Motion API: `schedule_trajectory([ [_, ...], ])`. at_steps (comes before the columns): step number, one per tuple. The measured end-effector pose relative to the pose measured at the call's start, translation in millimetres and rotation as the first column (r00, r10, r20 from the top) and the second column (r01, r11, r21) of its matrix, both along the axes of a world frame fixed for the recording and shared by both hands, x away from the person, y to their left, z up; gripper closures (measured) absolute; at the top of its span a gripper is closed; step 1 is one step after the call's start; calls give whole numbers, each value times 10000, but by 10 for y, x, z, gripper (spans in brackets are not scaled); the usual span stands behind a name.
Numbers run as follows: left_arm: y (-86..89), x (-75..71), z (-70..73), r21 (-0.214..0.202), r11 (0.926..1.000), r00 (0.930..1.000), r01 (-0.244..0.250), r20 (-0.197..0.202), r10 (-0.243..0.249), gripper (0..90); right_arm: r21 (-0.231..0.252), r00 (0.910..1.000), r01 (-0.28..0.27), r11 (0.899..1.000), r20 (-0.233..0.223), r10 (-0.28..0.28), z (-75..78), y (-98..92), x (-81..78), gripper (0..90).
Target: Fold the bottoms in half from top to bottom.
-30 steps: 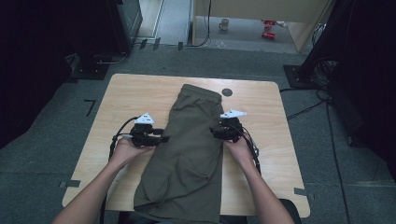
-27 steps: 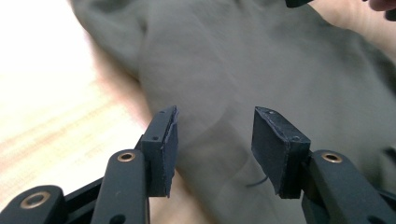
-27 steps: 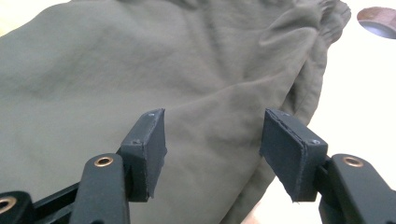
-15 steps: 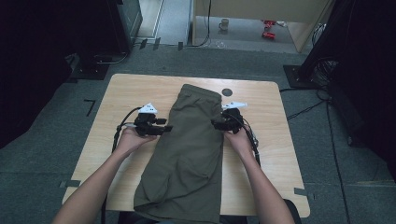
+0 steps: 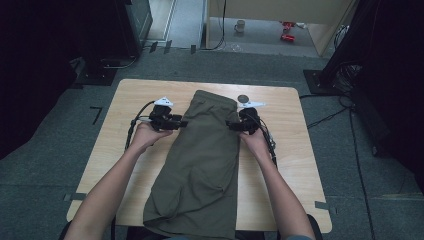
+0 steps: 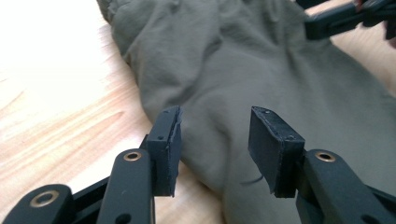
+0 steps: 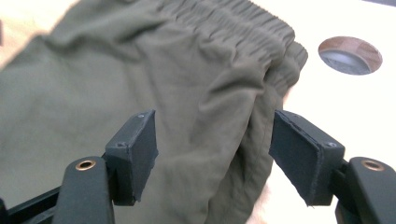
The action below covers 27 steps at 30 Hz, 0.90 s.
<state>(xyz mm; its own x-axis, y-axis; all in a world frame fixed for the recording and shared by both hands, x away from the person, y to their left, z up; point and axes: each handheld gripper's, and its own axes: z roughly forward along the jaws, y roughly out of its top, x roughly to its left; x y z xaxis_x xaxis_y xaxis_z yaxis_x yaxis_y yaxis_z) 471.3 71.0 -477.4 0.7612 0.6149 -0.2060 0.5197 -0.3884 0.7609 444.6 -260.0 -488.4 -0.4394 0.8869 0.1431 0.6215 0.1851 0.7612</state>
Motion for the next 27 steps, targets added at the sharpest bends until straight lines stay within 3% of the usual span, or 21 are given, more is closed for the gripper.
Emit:
schedule_trajectory([
  [5, -16, 59, -64, -60, 9997, 9996, -248, 97, 249, 553, 170, 9999, 105, 9998, 11, -105, -48, -8, 43, 309],
  [8, -48, 160, -94, 169, 9998, 9983, -121, -569, 131, 550, 181, 9998, 171, 9997, 57, -172, -81, -10, 67, 312],
  [10, -84, 210, -88, 168, 9998, 9984, -101, -547, 110, 548, 186, 9997, 262, 9995, -35, -261, -102, -9, 96, 299],
  [12, -130, 267, -81, 299, 9995, 9987, -33, -513, 48, 522, -20, 9986, 258, 9997, -459, -258, -112, 7, 169, 295],
  [16, -203, 381, -95, 326, 9995, 9984, -16, -570, 35, 465, -329, 9975, 351, 9988, -609, -371, -140, 20, 290, 308],
  [20, -284, 472, -202, 774, 9970, 9987, -15, -502, 54, 442, -615, 9945, 439, 9971, -920, -495, -226, 33, 398, 328],
  [25, -348, 480, -289, 1110, 9938, 9989, 100, -461, -49, 432, -453, 9955, 546, 9975, -746, -579, -245, 13, 420, 412],
  [26, -360, 470, -312, 1108, 9938, 9996, 124, -261, -96, 434, -665, 9972, 435, 9968, -581, -474, -250, 19, 420, 471],
  [27, -360, 470, -312, 1108, 9938, 9996, 124, -261, -96, 439, -665, 9972, 435, 9968, -581, -474, -250, 19, 420, 471],
])
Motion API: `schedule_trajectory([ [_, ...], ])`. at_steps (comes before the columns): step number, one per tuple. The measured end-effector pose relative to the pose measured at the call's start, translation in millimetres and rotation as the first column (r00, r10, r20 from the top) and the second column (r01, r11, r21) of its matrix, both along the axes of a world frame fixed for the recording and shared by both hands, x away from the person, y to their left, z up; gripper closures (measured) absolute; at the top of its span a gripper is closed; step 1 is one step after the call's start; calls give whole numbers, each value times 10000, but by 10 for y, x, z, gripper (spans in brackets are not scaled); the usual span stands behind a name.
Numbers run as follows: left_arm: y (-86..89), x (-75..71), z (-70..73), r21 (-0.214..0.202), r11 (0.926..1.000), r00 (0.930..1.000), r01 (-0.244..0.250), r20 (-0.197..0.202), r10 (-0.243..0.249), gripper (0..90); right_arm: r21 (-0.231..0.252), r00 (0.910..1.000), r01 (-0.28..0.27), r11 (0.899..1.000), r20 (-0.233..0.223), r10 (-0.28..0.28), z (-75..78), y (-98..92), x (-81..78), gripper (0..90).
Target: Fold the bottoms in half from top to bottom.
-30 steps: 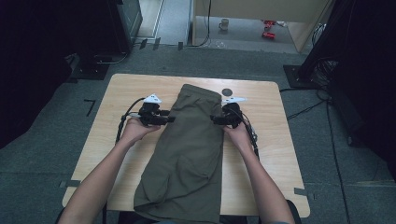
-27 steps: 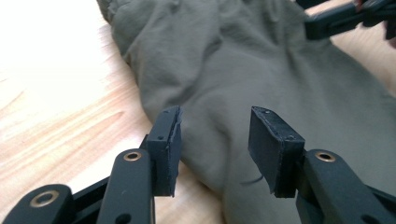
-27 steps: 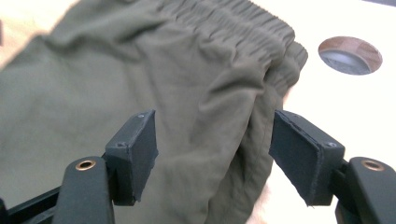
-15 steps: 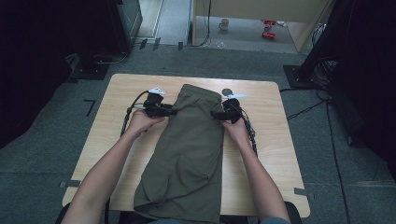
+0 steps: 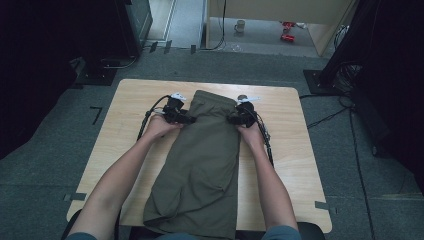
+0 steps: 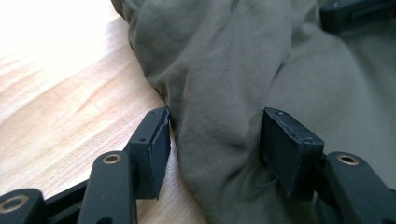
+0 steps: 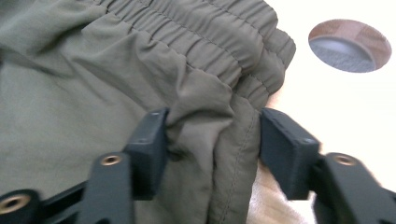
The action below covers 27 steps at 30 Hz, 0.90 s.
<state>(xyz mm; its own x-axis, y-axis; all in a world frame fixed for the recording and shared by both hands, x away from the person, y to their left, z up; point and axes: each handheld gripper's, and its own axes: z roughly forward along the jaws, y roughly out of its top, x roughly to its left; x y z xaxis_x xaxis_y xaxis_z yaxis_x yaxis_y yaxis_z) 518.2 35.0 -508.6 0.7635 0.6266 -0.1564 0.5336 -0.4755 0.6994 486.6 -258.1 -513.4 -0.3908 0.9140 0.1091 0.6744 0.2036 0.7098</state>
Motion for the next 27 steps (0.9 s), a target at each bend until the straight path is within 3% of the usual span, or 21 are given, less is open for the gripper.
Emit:
schedule_trajectory([
  [1, -19, -15, -8, 18, 10000, 9999, -66, 153, 65, 449, -288, 9999, 1, 9996, 163, 3, -5, 29, 2, 512],
  [3, -26, -28, -9, 63, 10000, 9997, -66, 222, 65, 471, -360, 9997, -56, 9993, 234, 64, -7, 40, 10, 537],
  [7, -37, -79, -17, 96, 9999, 9991, -121, 400, 117, 576, -205, 9995, -57, 9998, 310, 64, -15, 58, 53, 624],
  [11, 0, -92, 7, 179, 9998, 9999, -108, 87, 107, 668, 37, 9990, -92, 10000, 431, 90, -32, 115, 84, 725],
  [15, 38, -99, 22, 208, 9998, 9998, 25, -177, -21, 717, 185, 9987, -159, 9997, 485, 150, -42, 131, 95, 771],
  [20, 62, -96, 36, 35, 10000, 9982, 62, -592, -60, 820, 346, 9997, -184, 9992, 150, 179, -17, 144, 103, 837],
  [24, 81, -94, 59, -19, 10000, 9986, 66, -533, -67, 839, 448, 9998, -155, 9989, -125, 161, 10, 139, 105, 855],
  [25, 95, -82, 86, -130, 9999, 9988, 3, -495, -10, 840, 633, 9985, -213, 9978, -497, 244, 54, 119, 138, 859],
  [27, 101, -74, 106, -239, 9997, 9987, -86, -495, 74, 841, 815, 9973, -164, 9965, -698, 222, 87, 104, 159, 861],
])
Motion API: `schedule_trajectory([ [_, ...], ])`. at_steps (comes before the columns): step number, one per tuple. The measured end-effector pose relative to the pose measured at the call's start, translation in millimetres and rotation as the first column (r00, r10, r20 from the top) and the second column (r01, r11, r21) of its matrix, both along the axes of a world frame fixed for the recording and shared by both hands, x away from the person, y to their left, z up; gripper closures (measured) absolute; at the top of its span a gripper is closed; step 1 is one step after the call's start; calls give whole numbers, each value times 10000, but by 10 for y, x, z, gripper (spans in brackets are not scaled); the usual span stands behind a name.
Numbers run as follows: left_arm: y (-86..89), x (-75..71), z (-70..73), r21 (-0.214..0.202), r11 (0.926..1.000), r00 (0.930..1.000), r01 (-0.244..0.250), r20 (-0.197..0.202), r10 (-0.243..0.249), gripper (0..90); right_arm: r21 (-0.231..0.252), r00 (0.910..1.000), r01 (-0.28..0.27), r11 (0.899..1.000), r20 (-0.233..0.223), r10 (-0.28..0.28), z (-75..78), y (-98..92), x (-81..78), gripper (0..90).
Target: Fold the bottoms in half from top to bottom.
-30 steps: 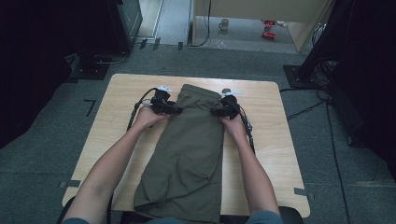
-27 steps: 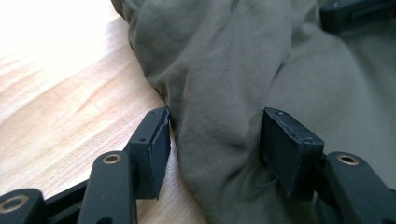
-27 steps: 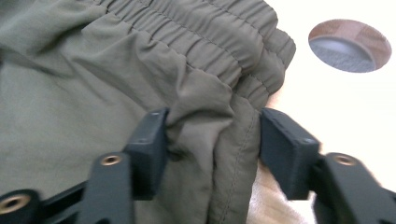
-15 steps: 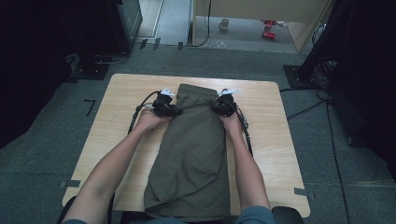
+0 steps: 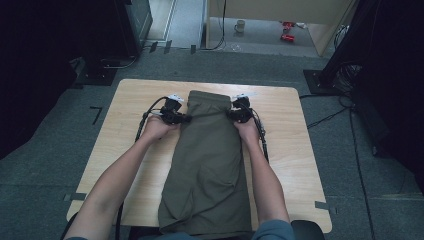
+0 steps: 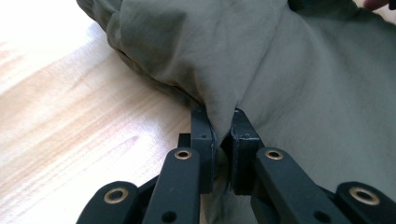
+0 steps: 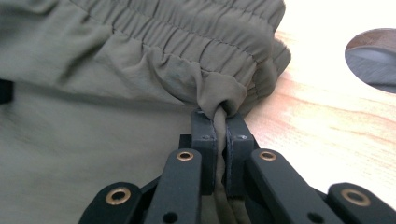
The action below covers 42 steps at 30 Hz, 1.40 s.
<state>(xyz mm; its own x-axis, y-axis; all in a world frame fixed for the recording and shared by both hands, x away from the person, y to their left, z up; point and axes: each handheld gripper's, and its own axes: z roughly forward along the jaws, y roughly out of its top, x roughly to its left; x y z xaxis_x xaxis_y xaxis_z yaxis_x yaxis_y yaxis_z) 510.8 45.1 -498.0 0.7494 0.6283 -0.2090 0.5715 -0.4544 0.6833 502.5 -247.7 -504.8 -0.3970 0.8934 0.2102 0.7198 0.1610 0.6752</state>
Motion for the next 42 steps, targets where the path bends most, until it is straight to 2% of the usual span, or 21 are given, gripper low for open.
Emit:
schedule_trajectory([
  [7, 57, 124, 235, -717, 9965, 9983, -440, 353, 467, 843, 366, 9991, -64, 9993, 423, 49, 290, -30, 101, 866],
  [9, 67, 186, 331, -707, 9964, 9986, -466, 224, 483, 843, 536, 9985, -53, 9986, 545, 24, 382, -40, 140, 866],
  [12, 78, 257, 630, -992, 9933, 9944, -589, 822, 671, 843, 465, 9922, -85, 9989, 1246, 26, 701, -22, 193, 866],
  [13, 78, 257, 630, -992, 9933, 9944, -589, 822, 671, 842, 465, 9922, -85, 9989, 1246, 26, 701, -22, 193, 866],
  [14, 79, 274, 726, -1031, 9929, 9925, -587, 1009, 692, 842, 445, 9869, -101, 9990, 1615, 28, 872, -29, 208, 866],
  [15, 77, 285, 830, -1079, 9924, 9895, -587, 1251, 721, 842, 445, 9869, -101, 9990, 1615, 28, 872, -29, 208, 866],
  [16, 78, 299, 1054, -1267, 9899, 9790, -636, 1846, 866, 841, 406, 9771, -115, 9991, 2127, 26, 1093, -33, 212, 866],
  [17, 78, 299, 1054, -1267, 9899, 9790, -636, 1846, 866, 840, 406, 9771, -115, 9991, 2127, 26, 1093, -33, 212, 866],
  [18, 81, 268, 1287, -1463, 9868, 9544, -699, 2781, 1088, 840, 420, 9598, -161, 9990, 2805, 37, 1336, -36, 193, 864],
  [19, 81, 268, 1287, -1463, 9868, 9544, -699, 2781, 1088, 839, 426, 9426, -177, 9989, 3338, 24, 1475, -33, 158, 862],
  [20, 80, 241, 1358, -1460, 9868, 9429, -702, 3132, 1135, 839, 339, 9259, -208, 9992, 3778, 65, 1555, -23, 117, 861],
  [21, 81, 223, 1394, -1395, 9878, 9362, -696, 3328, 1129, 839, 339, 9259, -208, 9992, 3778, 65, 1555, -23, 117, 861],
  [22, 87, 202, 1418, -1285, 9894, 9318, -682, 3463, 1092, 839, -190, 9068, -319, 9993, 4199, 369, 1618, 9, 50, 860],
  [23, 106, 158, 1387, -1163, 9913, 9386, -611, 3311, 967, 839, -523, 9101, -389, 9979, 4105, 570, 1607, 27, 16, 860],
  [24, 106, 158, 1387, -1163, 9913, 9386, -611, 3311, 967, 838, -523, 9101, -389, 9979, 4105, 570, 1607, 27, 16, 860],
  [30, 117, 29, 1076, -405, 9984, 9595, -393, 2774, 490, 837, -762, 9419, -891, 9931, 3177, 1088, 1289, 29, -134, 860],
  [33, 140, -66, 981, -480, 9984, 9672, -299, 2505, 410, 836, -845, 9484, -1053, 9908, 2911, 1256, 1160, 34, -216, 859],
  [35, 153, -133, 947, -474, 9987, 9696, -206, 2426, 315, 834, -623, 9561, -1156, 9913, 2637, 1280, 1105, 20, -261, 858],
  [38, 178, -337, 860, -293, 9996, 9644, -18, 2643, 95, 828, -404, 9587, -1421, 9890, 2431, 1477, 1021, 4, -416, 856],
  [40, 197, -447, 799, -474, 9989, 9689, 32, 2474, 87, 827, -348, 9600, -1532, 9876, 2319, 1571, 966, -4, -509, 855],
  [42, 202, -510, 765, -393, 9992, 9669, 100, 2553, 4, 825, -295, 9604, -1570, 9872, 2283, 1596, 933, -12, -559, 853],
])
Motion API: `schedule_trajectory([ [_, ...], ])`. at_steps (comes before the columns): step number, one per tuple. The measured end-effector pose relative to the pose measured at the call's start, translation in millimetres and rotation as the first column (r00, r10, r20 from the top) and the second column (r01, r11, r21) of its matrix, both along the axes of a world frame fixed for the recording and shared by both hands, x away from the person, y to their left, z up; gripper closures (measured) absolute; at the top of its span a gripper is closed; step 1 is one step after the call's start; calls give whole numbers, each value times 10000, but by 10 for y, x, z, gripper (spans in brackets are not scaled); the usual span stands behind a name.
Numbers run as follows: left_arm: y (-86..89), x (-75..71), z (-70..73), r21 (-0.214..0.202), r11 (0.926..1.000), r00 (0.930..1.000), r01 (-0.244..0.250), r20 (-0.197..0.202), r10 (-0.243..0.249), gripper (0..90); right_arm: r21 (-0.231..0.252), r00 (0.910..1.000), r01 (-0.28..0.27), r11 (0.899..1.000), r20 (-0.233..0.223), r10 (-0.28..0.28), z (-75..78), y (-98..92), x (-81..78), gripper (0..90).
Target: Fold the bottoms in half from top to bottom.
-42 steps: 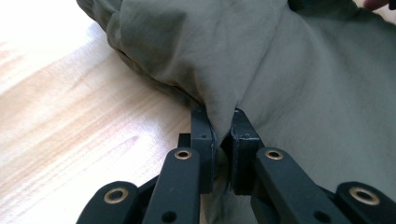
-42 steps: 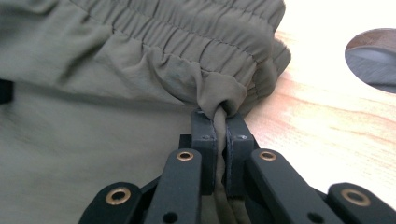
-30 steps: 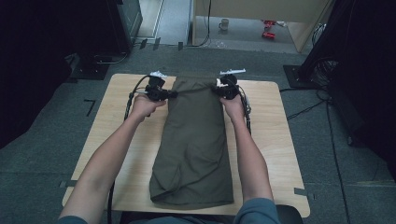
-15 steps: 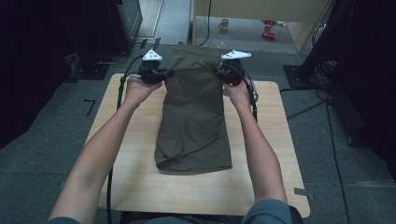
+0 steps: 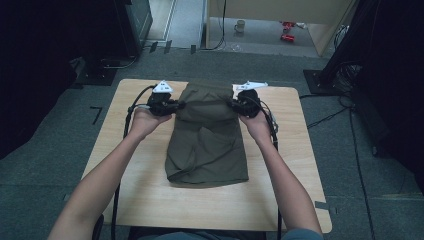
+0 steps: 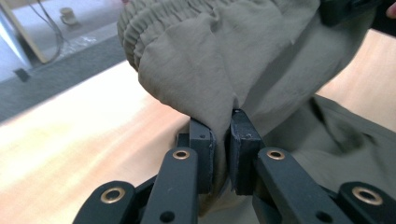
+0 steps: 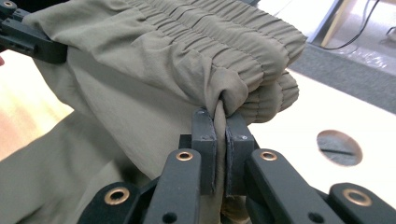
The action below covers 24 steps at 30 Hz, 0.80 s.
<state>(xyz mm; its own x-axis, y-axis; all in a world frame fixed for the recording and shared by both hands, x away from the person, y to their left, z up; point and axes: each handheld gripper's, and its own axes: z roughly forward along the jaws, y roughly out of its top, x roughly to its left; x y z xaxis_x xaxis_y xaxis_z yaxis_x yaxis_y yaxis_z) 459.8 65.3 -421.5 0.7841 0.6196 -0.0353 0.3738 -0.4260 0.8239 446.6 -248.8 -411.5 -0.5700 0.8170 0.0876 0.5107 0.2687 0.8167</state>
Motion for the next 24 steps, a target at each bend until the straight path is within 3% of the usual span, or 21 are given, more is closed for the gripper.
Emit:
schedule_trajectory([
  [3, 11, -200, -131, 225, 9996, 9999, 167, 26, -167, 821, 0, 9996, -246, 9997, -162, 246, -106, -9, -152, 848],
  [8, 6, -435, -384, 623, 9971, 9983, 439, -422, -413, 815, -400, 9974, -546, 9977, -492, 527, -350, 11, -386, 842],
  [14, 23, -593, -623, 751, 9949, 9924, 677, -1080, -594, 813, -514, 9894, -765, 9957, -1276, 694, -660, 19, -549, 839],
  [17, 3, -651, -723, 1144, 9886, 9847, 982, -1548, -799, 807, -288, 9841, -793, 9964, -1618, 737, -828, -13, -601, 830],
  [24, 60, -716, -832, 529, 9946, 9789, 888, -1894, -774, 801, -190, 9789, -938, 9954, -1839, 888, -964, -48, -660, 825],
])
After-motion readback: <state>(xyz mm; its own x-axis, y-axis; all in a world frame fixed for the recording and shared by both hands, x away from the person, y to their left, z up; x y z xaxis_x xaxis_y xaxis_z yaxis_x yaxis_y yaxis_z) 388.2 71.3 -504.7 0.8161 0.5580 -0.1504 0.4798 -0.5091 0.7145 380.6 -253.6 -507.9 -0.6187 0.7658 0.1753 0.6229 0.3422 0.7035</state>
